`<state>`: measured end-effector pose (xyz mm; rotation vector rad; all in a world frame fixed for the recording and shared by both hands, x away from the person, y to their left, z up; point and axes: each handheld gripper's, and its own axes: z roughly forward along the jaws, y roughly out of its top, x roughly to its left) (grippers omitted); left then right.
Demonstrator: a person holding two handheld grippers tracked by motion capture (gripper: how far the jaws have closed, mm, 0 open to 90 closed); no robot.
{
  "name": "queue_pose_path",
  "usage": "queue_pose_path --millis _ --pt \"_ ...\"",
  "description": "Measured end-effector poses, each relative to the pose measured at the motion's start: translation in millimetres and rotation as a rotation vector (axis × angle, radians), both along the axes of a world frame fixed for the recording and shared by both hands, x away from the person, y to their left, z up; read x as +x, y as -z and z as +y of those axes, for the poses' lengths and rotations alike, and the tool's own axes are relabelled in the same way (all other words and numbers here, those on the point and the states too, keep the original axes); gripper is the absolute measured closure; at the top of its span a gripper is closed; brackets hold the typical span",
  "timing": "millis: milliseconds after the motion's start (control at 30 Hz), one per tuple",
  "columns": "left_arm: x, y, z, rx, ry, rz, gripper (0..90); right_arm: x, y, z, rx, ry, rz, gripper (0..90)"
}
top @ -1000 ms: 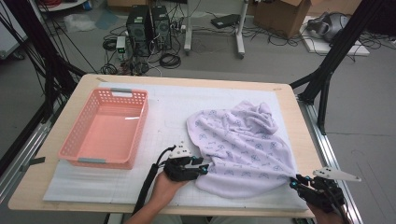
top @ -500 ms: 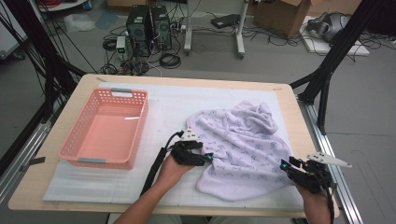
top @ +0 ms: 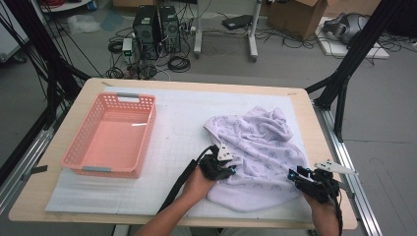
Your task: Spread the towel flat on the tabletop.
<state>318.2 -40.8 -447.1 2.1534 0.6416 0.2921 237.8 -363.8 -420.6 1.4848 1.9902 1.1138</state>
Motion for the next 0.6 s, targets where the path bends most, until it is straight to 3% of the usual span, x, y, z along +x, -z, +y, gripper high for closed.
queue_pose_path --millis 67,200,400,600 --pt "7.9 -0.5 7.6 -0.046 -0.029 0.052 76.2 0.1 -0.1 1.5 -0.002 -0.001 -0.004 58.6" --pt "23.6 -4.3 35.5 -0.110 -0.157 0.062 77.3 -0.1 -1.0 0.9 0.002 0.015 -0.014 58.2" --pt "40.2 -6.8 82.4 -0.176 -0.323 0.033 77.3 3.0 0.1 0.3 0.014 0.025 -0.017 56.3" --pt "43.3 -9.3 112.8 -0.195 -0.411 0.002 77.2 16.2 0.9 13.3 0.002 0.001 -0.013 52.4"
